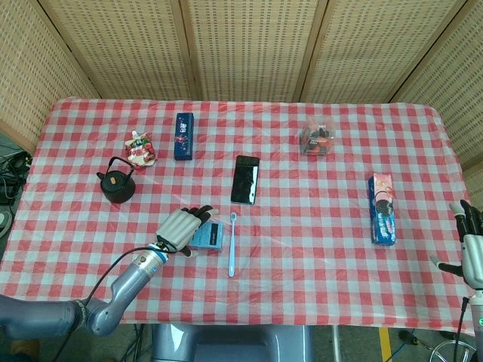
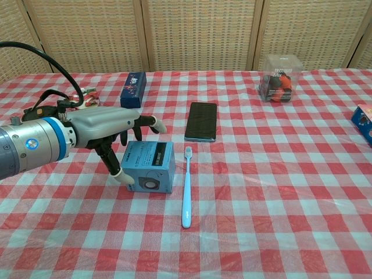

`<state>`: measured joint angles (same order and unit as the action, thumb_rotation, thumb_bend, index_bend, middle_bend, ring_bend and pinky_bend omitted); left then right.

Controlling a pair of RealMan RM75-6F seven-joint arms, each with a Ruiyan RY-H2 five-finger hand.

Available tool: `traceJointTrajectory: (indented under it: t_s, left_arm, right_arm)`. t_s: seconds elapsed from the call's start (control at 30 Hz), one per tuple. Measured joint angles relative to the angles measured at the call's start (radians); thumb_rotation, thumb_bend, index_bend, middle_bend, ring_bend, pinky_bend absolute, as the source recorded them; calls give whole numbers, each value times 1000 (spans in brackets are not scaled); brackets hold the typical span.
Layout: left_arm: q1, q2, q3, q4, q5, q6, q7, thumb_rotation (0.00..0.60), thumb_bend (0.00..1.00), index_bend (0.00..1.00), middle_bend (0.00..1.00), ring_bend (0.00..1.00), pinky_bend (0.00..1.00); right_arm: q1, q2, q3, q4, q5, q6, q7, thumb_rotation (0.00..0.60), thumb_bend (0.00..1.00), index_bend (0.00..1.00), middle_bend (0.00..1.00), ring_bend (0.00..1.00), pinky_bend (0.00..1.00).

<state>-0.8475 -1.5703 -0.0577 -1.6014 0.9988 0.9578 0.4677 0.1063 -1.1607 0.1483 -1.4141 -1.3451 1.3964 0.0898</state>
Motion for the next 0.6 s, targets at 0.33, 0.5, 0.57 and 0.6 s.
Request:
traceJointTrajectory:
  t_s: [0.33,0.5,0.57,0.6]
  left_arm:
    - [-4,71,-35,-68,-24,-51,-48,600,232,357,285,378,399]
    - [-4,146,-60,-95,-32,-95,-125,600,336,408,333,428,462]
    - [-1,161,-62,-97,-32,-109,-148,600,337,408,333,428,471]
    - [-1,166,-64,-99,-34,-117,-161,600,337,409,333,428,475]
  right_arm:
    - [1,-2,-1,-1,1,-2,-7,600,0,27,0,0,0]
    - [2,-3,-2,-2,1,-4,-12,600,0,27,0,0,0]
    - [3,-4,-2,-2,1,-4,-15,600,0,27,0,0,0]
    - [4,-4,-2,-3,1,-4,-16,600,0,27,0,0,0]
